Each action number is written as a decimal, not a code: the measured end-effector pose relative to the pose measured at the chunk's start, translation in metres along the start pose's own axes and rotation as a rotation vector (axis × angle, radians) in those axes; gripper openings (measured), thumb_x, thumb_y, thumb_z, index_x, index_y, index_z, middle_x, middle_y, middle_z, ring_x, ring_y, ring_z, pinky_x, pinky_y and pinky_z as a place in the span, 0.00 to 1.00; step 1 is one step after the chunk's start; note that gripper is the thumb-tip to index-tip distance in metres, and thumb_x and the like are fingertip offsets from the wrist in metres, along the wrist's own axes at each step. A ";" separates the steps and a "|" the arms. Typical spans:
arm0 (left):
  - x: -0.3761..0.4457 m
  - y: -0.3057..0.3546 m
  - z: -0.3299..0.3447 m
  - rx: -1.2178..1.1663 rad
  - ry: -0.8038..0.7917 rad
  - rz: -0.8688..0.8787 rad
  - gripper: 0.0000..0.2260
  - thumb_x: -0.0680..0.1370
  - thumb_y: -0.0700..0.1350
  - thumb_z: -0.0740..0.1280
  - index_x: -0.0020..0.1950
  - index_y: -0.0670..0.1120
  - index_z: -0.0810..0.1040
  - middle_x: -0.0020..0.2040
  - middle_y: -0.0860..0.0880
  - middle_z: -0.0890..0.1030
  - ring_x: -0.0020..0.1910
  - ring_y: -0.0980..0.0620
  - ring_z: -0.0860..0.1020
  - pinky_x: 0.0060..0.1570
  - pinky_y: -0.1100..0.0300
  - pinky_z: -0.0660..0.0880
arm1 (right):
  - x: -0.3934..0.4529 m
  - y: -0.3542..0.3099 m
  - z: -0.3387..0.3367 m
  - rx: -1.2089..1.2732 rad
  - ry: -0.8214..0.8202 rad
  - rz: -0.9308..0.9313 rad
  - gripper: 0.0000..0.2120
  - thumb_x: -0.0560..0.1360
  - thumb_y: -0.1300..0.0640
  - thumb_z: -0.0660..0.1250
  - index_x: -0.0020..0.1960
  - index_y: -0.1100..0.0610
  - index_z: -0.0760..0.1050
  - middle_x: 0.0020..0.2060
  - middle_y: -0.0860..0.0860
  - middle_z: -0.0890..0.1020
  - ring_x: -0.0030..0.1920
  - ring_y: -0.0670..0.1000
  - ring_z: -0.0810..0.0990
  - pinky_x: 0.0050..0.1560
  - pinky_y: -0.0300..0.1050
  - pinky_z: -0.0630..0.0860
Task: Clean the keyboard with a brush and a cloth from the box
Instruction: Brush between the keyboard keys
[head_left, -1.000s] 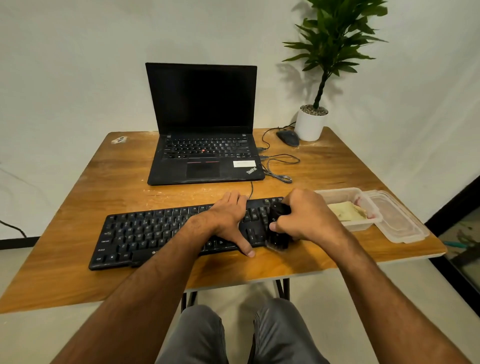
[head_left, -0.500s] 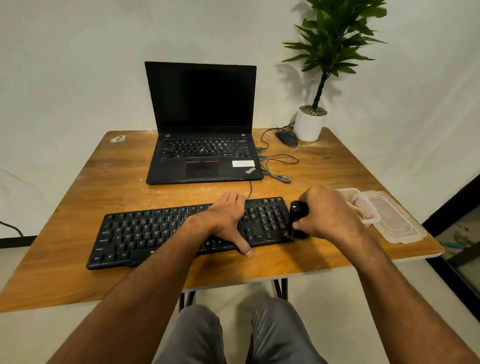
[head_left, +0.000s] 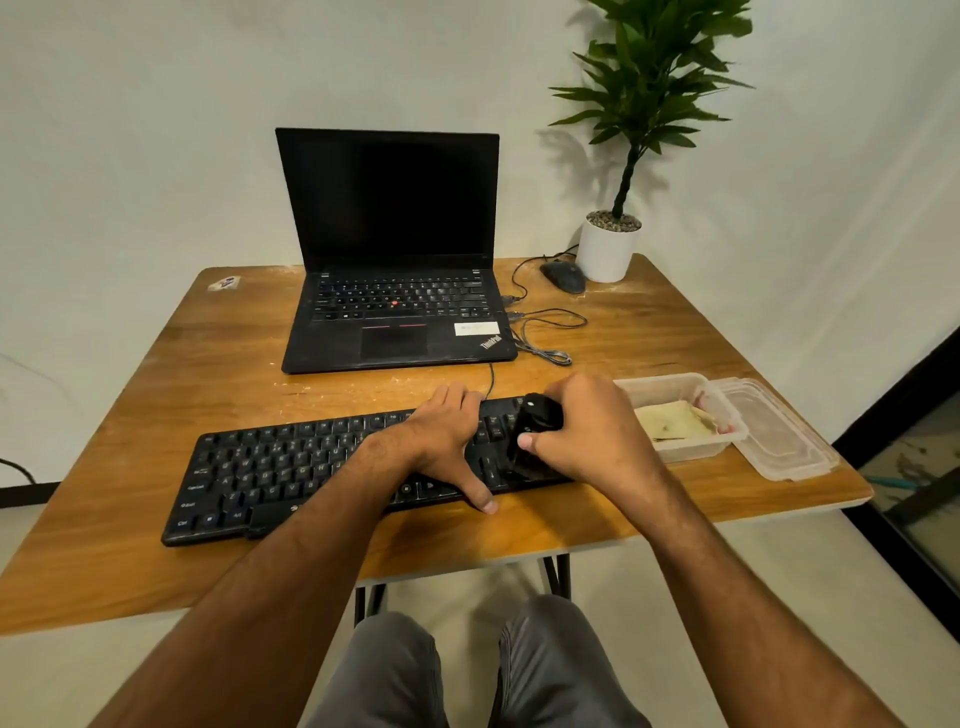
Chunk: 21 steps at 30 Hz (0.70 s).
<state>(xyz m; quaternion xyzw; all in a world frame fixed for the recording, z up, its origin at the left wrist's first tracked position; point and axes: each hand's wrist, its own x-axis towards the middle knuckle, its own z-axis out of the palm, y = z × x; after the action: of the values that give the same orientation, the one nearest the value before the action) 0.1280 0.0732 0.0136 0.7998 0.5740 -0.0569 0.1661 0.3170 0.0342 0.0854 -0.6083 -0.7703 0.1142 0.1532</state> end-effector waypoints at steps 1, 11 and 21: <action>0.000 0.000 0.000 -0.004 0.000 -0.002 0.60 0.58 0.70 0.82 0.79 0.46 0.58 0.67 0.48 0.63 0.67 0.49 0.63 0.73 0.49 0.68 | -0.001 0.001 0.002 -0.026 0.007 0.004 0.11 0.67 0.48 0.77 0.43 0.54 0.82 0.36 0.49 0.82 0.40 0.50 0.80 0.33 0.40 0.72; -0.001 0.000 -0.001 -0.035 -0.010 0.007 0.59 0.58 0.69 0.82 0.79 0.46 0.58 0.67 0.49 0.63 0.67 0.49 0.63 0.73 0.48 0.68 | 0.017 0.034 -0.023 -0.048 0.053 0.185 0.12 0.67 0.49 0.76 0.40 0.57 0.80 0.32 0.49 0.79 0.36 0.49 0.77 0.29 0.42 0.67; -0.001 0.002 -0.002 -0.016 -0.008 0.003 0.62 0.58 0.69 0.82 0.81 0.44 0.56 0.67 0.48 0.63 0.68 0.49 0.63 0.74 0.49 0.67 | 0.062 0.020 0.004 0.074 0.166 0.191 0.09 0.70 0.54 0.73 0.38 0.59 0.78 0.34 0.51 0.79 0.39 0.52 0.80 0.29 0.40 0.67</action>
<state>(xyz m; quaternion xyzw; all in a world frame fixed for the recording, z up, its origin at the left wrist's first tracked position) 0.1289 0.0724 0.0165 0.7990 0.5727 -0.0552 0.1747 0.3208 0.0991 0.0807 -0.6803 -0.6887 0.1060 0.2270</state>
